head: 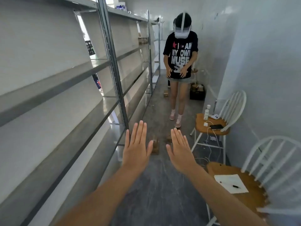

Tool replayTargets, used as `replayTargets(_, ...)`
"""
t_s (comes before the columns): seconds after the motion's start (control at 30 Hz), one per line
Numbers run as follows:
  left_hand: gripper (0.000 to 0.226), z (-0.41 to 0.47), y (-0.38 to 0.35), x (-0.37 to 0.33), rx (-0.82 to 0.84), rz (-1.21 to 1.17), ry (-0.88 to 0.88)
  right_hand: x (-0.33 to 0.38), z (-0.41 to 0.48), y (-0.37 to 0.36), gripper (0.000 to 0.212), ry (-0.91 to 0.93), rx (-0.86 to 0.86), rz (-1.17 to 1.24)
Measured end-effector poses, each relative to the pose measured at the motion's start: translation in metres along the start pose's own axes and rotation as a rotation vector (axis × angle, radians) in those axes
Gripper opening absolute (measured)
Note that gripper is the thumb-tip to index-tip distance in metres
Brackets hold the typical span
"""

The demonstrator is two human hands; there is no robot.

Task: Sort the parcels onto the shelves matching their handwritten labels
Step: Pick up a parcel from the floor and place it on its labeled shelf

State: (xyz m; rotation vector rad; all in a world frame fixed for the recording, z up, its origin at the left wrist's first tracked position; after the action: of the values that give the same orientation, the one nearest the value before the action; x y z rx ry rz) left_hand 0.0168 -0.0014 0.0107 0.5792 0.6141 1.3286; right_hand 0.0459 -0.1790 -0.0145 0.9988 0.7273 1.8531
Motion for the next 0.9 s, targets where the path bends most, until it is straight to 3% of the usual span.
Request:
replayTargets(0.3, 0.068, 0.04, -0.086, 0.038, 0.077, 0.001, -0.013, -0.005, 0.04, -0.064, 0.065, -0.056, 0.121, -0.038)
replayTargets(0.57, 0.069, 0.095, -0.154, 0.096, 0.087, -0.148, 0.032, 0.019, 0.108, -0.122, 0.066, -0.183, 0.198, -0.064)
replayTargets(0.83, 0.069, 0.131, -0.221, 0.168, 0.152, -0.163, 0.034, 0.054, 0.166, -0.195, 0.075, -0.168, 0.248, -0.066)
replayTargets(0.9, 0.069, 0.133, -0.236, 0.172, 0.183, -0.181, 0.059, 0.051, 0.166, -0.212, 0.068, -0.192, 0.289, -0.059)
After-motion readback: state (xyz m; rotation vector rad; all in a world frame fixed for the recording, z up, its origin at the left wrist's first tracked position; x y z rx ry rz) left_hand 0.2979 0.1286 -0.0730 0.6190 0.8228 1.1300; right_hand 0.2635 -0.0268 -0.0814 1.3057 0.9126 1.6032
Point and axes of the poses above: each hand's wrist, its own z-axis towards the middle knuckle, its own y-axis out of the back of the hand, x = y × z, the point moved 2 cm from there along z, towards the middle knuckle, and after that the axes turned 13 degrees about -x, right-handed, at the moved point
